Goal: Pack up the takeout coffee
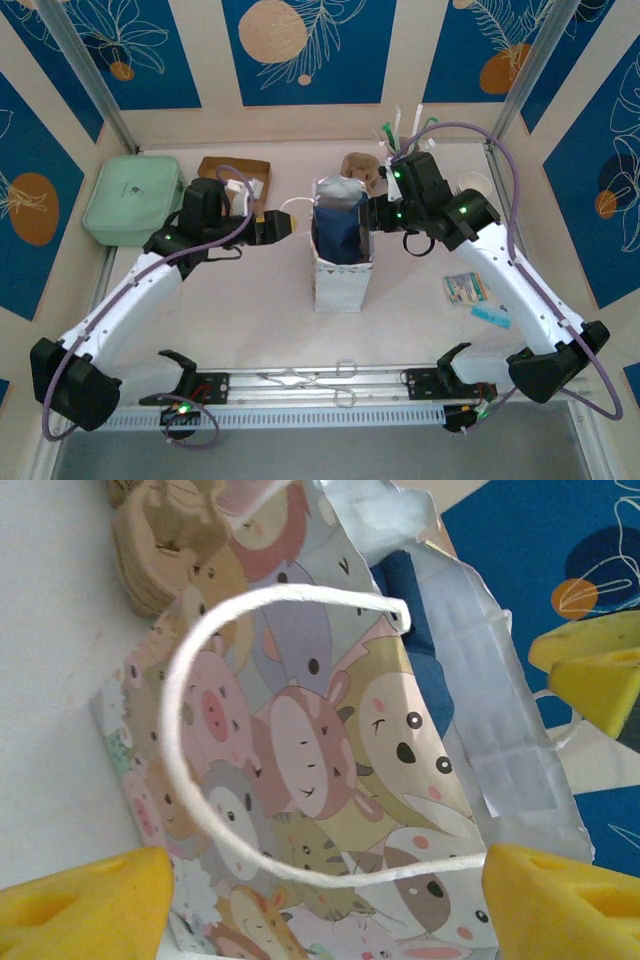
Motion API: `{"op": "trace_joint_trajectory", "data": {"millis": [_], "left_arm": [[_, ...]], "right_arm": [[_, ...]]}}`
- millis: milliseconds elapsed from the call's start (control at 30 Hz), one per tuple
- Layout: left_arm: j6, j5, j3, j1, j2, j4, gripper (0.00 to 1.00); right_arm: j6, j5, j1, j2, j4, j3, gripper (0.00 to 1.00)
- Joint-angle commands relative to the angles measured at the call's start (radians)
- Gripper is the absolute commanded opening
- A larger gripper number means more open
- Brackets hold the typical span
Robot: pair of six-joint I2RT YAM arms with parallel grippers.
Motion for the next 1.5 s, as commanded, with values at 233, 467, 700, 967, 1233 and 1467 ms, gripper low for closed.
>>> {"op": "trace_joint_trajectory", "data": {"millis": [233,467,700,967,1233,1467], "left_arm": [[-0.086,0.031,-0.048,-0.029,0.025,0.156,0.68],[-0.098,0.027,-0.048,-0.031,0.038,0.174,0.56],[-0.091,0.018,-0.035,-0.031,0.053,0.171,0.5],[-0.043,0.0,0.014,-0.024,0.095,0.125,0.42],[-0.021,0.003,0.057,-0.008,0.124,0.105,0.41],[0.017,-0.019,0.074,0.017,0.093,0.04,0.63]], "right_arm": [[0.003,-0.046,-0.006,0.054,0.011,-0.012,0.29],[0.001,-0.053,-0.009,0.065,0.024,-0.009,0.08],[0.001,-0.055,-0.016,0.084,0.03,0.002,0.03],[0.004,-0.058,-0.042,0.099,0.057,0.027,0.02],[0.004,-0.073,-0.062,0.127,0.068,0.063,0.03],[-0.003,-0.08,-0.055,0.112,0.055,0.071,0.3]]}}
